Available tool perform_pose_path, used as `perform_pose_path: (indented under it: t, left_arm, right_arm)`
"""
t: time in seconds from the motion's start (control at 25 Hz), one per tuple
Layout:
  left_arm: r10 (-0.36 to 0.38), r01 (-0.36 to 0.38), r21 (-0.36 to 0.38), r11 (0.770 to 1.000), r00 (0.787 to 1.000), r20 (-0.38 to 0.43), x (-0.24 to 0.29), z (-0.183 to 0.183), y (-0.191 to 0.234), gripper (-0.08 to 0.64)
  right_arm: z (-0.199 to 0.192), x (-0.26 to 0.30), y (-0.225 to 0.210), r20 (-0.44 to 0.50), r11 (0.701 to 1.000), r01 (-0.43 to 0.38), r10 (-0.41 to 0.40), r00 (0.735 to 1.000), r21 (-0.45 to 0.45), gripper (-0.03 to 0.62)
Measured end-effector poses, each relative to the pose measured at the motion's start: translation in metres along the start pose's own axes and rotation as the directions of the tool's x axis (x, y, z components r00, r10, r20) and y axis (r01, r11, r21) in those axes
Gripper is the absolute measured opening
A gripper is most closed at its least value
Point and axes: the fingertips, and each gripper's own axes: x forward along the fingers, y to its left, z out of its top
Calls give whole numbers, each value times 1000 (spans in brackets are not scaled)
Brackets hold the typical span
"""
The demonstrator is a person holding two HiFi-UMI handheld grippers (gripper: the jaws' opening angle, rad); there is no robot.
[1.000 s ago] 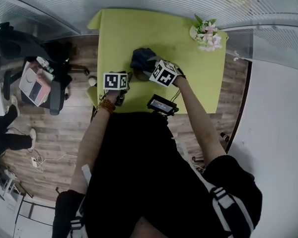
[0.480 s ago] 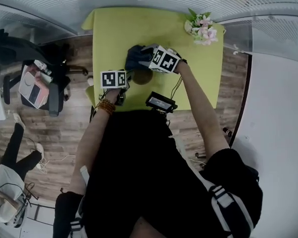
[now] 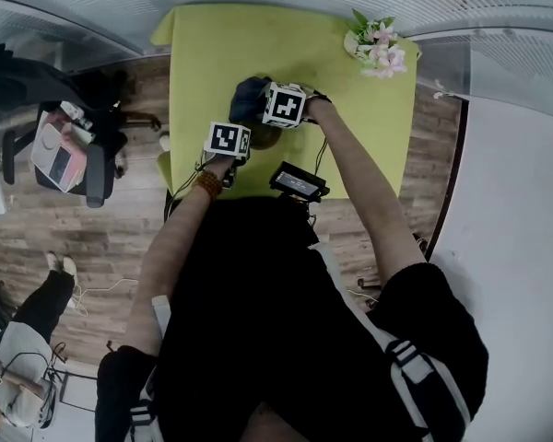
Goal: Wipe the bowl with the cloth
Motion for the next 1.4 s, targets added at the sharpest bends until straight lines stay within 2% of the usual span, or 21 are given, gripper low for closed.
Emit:
perform_pose_path:
  t: [0.08,0.16,0.28,0.44,0.52,0.6,0.68,0.76,0.84,1.0,1.04,1.08,1.12,1.16,1.24,1.28,1.36,1.4]
  left_arm:
    - [-1,1,-6,1000,1000,4,1,1,0,204]
    - [-12,13,-25,1000,1000,17,0,1,0,199]
    - [-5,6,-45,999,1000,27,0,2,2,190]
    - [46,-46,-4,999,998,48,-4,-1,9,129]
    - [46,-46,-6,999,994,96,-11,4,10,130]
    - [30,-31,3,1000,984,174,-25,17,8,130]
    - [14,-24,35,999,963,268,-46,35,5,138]
    - [-8,-22,77,997,930,368,-74,56,-1,150]
    - [-22,-38,119,992,887,462,-108,75,-8,167]
    - [-29,-109,190,976,797,603,-179,105,-24,169]
    - [-38,-123,213,969,781,623,-196,111,-31,148]
    - [-43,-144,240,960,770,637,-212,115,-39,82]
    - [-39,-178,266,947,760,649,-228,119,-47,61]
    - [-26,-225,290,930,749,662,-244,121,-54,55]
    - [15,-345,329,879,710,704,-277,125,-65,44]
    - [41,-420,345,839,682,731,-293,127,-71,41]
    - [86,-568,363,739,613,785,-322,130,-83,35]
    - [90,-612,362,703,582,808,-334,131,-90,35]
  right_arm:
    - [-3,7,-1,-12,999,-15,15,1000,46,115]
    - [-4,15,0,-21,998,5,-3,1000,66,101]
    - [-2,19,-1,-33,994,87,-85,996,65,73]
    - [3,7,6,15,979,169,-172,985,118,54]
    - [11,-9,9,77,963,240,-251,965,123,54]
    - [22,-32,10,152,937,326,-342,927,124,54]
    - [36,-60,10,228,901,413,-433,872,130,54]
    - [52,-93,11,306,855,499,-517,799,141,54]
    - [70,-129,16,380,798,581,-594,710,161,54]
    - [108,-197,32,506,671,710,-698,507,214,55]
    - [117,-212,38,533,643,732,-710,460,225,55]
    - [126,-227,43,556,614,754,-720,415,233,57]
    - [133,-241,48,572,584,777,-730,375,236,58]
    - [139,-254,53,580,554,799,-738,344,232,59]
    - [147,-274,62,575,497,846,-756,313,193,66]
    - [150,-282,65,565,466,870,-767,305,162,72]
    - [156,-294,71,551,408,904,-787,277,127,83]
    - [158,-301,74,557,395,907,-791,254,148,83]
